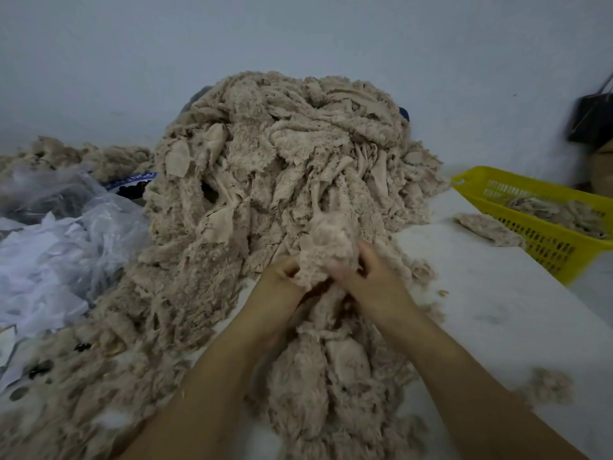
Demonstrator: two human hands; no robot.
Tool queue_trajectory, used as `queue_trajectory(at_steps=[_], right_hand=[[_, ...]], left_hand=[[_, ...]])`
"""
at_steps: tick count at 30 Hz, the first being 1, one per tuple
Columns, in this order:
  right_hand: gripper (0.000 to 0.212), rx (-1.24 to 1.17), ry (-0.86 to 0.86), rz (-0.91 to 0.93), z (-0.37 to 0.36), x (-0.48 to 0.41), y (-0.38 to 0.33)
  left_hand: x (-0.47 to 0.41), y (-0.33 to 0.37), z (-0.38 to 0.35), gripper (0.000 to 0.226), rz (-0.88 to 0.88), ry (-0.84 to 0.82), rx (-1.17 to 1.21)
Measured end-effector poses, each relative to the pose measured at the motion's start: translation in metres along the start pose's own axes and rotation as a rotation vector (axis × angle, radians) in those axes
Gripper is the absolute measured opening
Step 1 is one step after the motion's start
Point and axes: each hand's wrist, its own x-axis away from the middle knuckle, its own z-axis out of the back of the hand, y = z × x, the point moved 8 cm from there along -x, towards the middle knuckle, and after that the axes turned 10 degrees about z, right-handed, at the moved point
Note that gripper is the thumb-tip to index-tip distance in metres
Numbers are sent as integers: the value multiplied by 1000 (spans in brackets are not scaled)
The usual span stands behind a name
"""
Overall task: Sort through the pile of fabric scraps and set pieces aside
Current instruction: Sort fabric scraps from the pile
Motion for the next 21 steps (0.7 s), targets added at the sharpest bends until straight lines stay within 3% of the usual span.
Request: queue_trajectory(at_steps=[1, 2, 4, 6, 8, 10, 11, 13, 14, 15, 18, 21], right_hand=[[27, 51, 10, 34, -3, 0, -5], [17, 71, 50, 49, 1, -2, -4], [13, -49, 229, -21, 21, -5, 3], [21, -363, 420, -69, 47, -6, 8], [33, -830, 667, -43, 83, -2, 13], [56, -1068, 783, -51, 101, 3, 18], [66, -1056, 763, -112, 97, 5, 20], [64, -874, 699, -228, 83, 4, 32], [58, -795, 666, -248, 75, 2, 33], [52, -727, 617, -231, 66, 0, 27], [34, -418, 398, -111, 46, -9, 12], [27, -9, 76, 25, 18, -4, 4]], left_hand=[[1, 1, -2, 19, -5, -30, -65], [2, 1, -3, 19, -1, -48, -154], [2, 1, 2, 25, 10, -80, -367], [5, -2, 3, 38, 52, -210, -582], [11, -13, 4, 50, 158, -373, -780], [16, -25, 6, 52, 208, -481, -985], [13, -30, 7, 46, 183, -492, -1093], [1, -31, 4, 16, 92, -386, -1236], [-7, -28, 4, 9, 39, -295, -1247], [-14, -24, 8, 17, 5, -184, -1211], [-23, -2, 45, 26, -6, 250, -828], [-17, 3, 70, 30, 11, 433, -427]])
